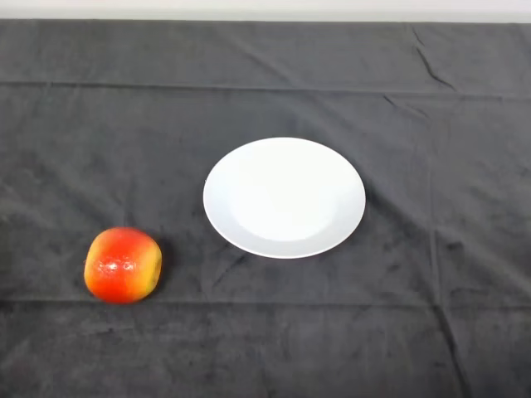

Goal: Move the apple to the plate

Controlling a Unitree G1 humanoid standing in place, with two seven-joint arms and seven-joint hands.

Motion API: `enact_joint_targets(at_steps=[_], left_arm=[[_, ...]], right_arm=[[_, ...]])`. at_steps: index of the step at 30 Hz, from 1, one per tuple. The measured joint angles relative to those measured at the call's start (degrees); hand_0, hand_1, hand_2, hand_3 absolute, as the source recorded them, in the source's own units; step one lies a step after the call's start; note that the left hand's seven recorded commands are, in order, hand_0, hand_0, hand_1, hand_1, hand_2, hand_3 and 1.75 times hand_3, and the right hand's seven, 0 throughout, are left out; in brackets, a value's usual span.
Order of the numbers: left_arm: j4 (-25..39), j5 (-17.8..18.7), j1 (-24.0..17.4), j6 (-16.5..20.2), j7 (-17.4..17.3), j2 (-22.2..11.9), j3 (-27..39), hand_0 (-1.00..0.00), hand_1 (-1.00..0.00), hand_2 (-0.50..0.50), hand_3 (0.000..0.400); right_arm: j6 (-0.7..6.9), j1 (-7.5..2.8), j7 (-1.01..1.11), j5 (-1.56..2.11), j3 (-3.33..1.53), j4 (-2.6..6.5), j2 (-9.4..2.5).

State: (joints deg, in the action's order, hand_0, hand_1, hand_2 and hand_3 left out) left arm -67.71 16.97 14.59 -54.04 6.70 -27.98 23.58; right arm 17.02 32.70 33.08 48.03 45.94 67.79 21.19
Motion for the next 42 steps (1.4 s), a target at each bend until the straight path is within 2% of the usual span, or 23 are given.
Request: enact_joint_targets(at_steps=[15, 20, 26, 30, 39, 42], left_arm=[[0.0, -2.8, 0.1, 0.0, 0.1, 0.0, -0.1, 0.0, 0.0, 0.0, 0.0], [0.8, -4.7, 0.0, 0.3, 1.6, 0.2, -0.4, 0.0, 0.0, 0.0, 0.0], [10.4, -6.2, -0.6, 3.3, 3.3, 0.4, -1.6, 0.0, 0.0, 0.0, 0.0], [18.9, -7.4, -3.1, 5.8, 3.4, 0.6, -3.2, 0.0, 0.0, 0.0, 0.0], [36.6, -12.1, -11.3, 16.6, 6.3, 3.3, -8.9, 0.0, 0.0, 0.0, 0.0], [40.8, -14.0, -12.6, 20.4, 6.8, 4.6, -11.1, 0.0, 0.0, 0.0, 0.0]], right_arm=[[0.0, 0.0, 0.0, 0.0, 0.0, 0.0, 0.0], [0.0, 0.0, 0.0, 0.0, 0.01, 0.0, 0.0], [0.0, 0.0, 0.0, 0.0, 0.0, 0.0, 0.0], [0.0, 0.0, 0.0, 0.0, 0.01, 0.0, 0.0], [0.0, 0.0, 0.0, 0.0, 0.07, 0.0, 0.01], [0.0, 0.0, 0.0, 0.0, 0.07, 0.0, 0.01]])
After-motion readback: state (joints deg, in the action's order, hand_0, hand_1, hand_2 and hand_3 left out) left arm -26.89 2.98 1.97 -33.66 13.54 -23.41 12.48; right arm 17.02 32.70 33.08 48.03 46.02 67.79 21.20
